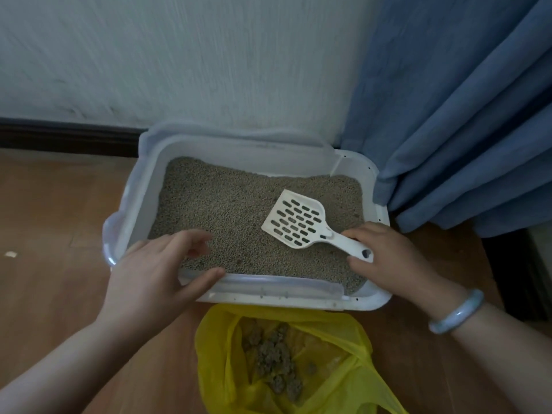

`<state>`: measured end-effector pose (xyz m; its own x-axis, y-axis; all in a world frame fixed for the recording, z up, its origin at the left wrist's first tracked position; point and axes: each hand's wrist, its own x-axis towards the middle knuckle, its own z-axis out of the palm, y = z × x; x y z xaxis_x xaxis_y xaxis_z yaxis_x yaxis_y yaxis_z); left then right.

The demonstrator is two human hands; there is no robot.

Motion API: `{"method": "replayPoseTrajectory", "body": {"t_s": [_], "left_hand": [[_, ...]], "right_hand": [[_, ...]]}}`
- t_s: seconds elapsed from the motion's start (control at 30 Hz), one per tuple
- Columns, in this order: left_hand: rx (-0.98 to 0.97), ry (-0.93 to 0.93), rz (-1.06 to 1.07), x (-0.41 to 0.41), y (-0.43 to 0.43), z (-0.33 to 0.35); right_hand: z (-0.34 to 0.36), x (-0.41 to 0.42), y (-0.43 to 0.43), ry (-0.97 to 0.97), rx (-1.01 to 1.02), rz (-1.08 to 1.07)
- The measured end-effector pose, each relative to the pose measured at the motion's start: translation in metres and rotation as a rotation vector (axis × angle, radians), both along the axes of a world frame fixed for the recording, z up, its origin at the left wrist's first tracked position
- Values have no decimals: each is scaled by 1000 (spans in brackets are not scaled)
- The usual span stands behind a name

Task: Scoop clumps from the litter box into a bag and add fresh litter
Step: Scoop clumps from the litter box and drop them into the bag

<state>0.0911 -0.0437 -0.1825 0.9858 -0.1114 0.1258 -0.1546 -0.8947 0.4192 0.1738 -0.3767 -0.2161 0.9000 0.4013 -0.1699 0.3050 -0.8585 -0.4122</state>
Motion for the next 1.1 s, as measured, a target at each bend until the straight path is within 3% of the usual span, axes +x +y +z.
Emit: {"method": "replayPoseTrajectory", "body": {"t_s": [0.33,0.57,0.8,1.1], "left_hand": [[-38,65,-44,10,-22,4],[-196,179,-151,13,-85,-3],[-48,101,-227,10,-128,2],[-50,77,-266,6,-126,3]], "right_hand": [[16,-28,-19,-62,236,-184],[38,-73,-52,-51,360,-344],[39,-126,-82,-12,455,-635],[-16,-181,-103,81,466,-1039]]}}
